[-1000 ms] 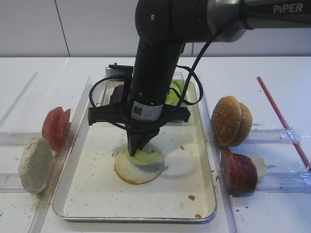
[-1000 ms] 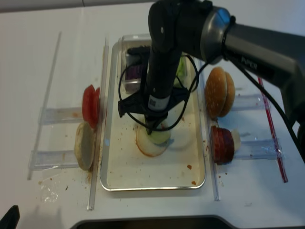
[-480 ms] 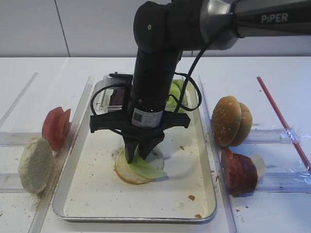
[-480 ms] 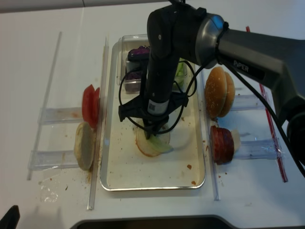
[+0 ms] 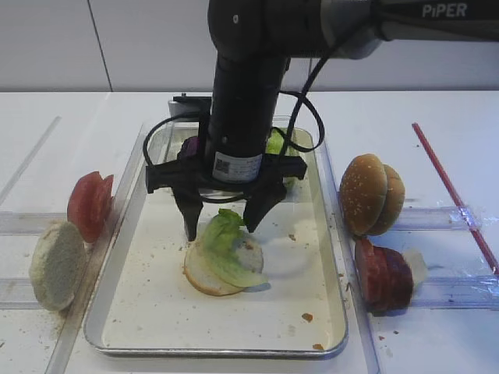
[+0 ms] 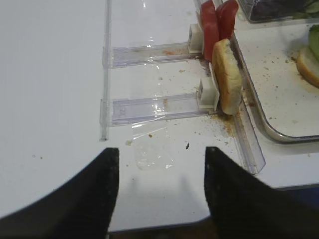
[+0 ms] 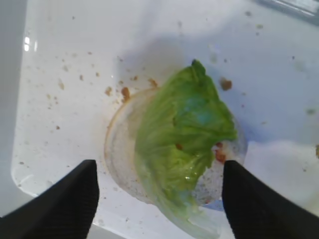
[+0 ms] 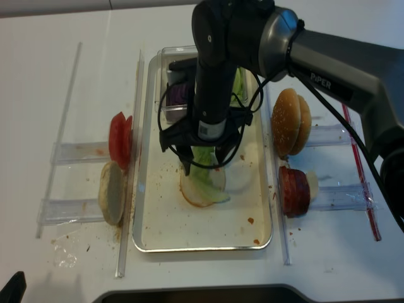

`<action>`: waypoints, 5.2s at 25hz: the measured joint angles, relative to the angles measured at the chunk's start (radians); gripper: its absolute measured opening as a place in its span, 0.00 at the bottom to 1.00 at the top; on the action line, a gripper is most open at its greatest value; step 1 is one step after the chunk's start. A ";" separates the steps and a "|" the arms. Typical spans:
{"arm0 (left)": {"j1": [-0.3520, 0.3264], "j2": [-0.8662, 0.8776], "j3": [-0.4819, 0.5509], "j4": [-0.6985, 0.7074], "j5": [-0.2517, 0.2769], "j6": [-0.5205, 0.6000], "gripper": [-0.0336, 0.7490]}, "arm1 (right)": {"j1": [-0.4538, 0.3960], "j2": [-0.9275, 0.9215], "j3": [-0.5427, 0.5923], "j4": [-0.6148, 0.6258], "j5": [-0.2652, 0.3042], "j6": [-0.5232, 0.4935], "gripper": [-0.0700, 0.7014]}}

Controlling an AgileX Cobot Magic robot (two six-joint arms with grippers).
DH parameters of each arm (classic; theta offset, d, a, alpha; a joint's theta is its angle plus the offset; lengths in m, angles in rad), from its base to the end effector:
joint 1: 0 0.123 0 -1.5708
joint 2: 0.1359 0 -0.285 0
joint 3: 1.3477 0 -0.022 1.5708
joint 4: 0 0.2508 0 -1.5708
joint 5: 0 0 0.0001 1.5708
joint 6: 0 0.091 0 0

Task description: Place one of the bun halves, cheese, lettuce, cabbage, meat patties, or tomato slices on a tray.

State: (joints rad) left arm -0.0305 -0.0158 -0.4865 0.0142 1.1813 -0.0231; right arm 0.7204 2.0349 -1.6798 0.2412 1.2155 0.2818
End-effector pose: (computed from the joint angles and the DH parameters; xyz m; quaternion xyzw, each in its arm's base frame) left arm -0.0112 0.0015 0.2640 0.0026 0.8825 -0.0055 0.4702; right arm 0.3000 0.2905 0.2248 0.1798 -0.9761 -0.1213 0.0170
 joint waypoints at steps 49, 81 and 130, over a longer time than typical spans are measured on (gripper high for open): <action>0.000 0.000 0.000 0.000 0.000 0.000 0.50 | -0.616 -0.243 0.040 -0.147 0.021 -0.129 0.77; 0.000 0.000 0.000 0.001 0.000 0.000 0.50 | -0.733 -0.740 0.536 -0.140 0.021 -0.317 0.57; 0.000 0.000 0.000 0.001 0.000 -0.002 0.50 | -0.733 -2.051 1.177 -0.091 -0.046 -0.410 0.28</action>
State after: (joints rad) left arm -0.0305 -0.0158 -0.4865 0.0156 1.1813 -0.0251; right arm -0.0131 -0.0162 -0.5033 0.1506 1.1692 -0.1279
